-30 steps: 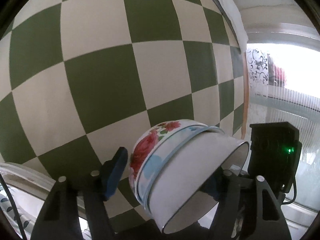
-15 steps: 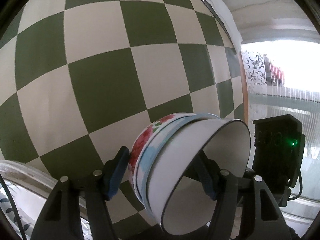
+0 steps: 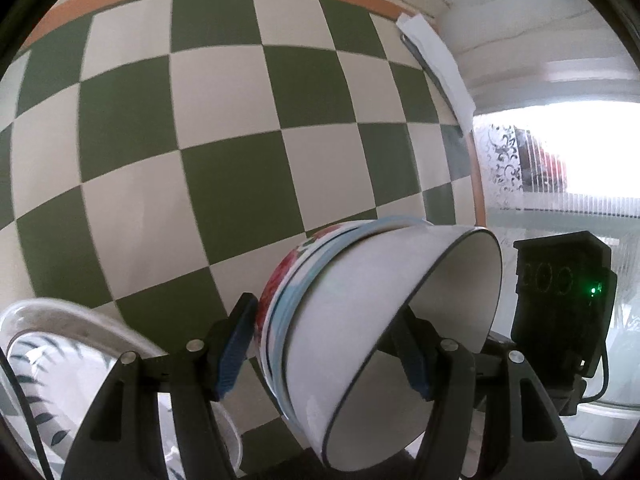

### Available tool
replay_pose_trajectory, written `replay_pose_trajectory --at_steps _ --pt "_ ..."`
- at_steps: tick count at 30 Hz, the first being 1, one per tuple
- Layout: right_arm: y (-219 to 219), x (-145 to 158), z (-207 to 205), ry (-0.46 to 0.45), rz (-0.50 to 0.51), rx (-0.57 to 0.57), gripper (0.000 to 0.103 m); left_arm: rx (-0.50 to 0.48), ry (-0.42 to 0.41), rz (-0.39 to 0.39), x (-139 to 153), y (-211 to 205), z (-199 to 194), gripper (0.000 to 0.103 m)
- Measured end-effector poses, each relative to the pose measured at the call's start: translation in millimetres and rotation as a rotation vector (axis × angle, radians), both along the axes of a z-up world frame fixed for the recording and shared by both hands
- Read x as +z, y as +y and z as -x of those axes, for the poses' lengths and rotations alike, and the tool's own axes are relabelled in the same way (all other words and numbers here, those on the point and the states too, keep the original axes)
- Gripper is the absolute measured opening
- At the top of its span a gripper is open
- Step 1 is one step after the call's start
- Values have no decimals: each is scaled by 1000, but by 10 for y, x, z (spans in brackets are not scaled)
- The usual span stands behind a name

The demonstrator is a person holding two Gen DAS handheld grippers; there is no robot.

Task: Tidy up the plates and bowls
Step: 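Lift the bowl stack with both tools and set it onto the plate stack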

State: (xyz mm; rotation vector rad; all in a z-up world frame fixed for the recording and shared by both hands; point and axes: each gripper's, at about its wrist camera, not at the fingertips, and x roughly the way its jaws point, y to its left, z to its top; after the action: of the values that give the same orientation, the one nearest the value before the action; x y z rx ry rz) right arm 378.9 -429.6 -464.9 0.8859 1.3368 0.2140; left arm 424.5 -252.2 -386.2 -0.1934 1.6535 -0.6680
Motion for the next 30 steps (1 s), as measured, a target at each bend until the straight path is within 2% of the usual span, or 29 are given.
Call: replay_pose_trajectory --at_steps 7,15,22,30 --pt "308 234 -191 -25 -6 70 50 74 -30 12 284 388 19 62" --pt "924 368 -351 -50 -9 155 50 143 -56 2 481 984 115 62" --pt "1568 348 -331 -52 -19 219 50 179 -61 -33 483 1546 193 62" --pt "2012 207 -341 -40 -30 262 50 231 -42 -38 341 1998 200 62"
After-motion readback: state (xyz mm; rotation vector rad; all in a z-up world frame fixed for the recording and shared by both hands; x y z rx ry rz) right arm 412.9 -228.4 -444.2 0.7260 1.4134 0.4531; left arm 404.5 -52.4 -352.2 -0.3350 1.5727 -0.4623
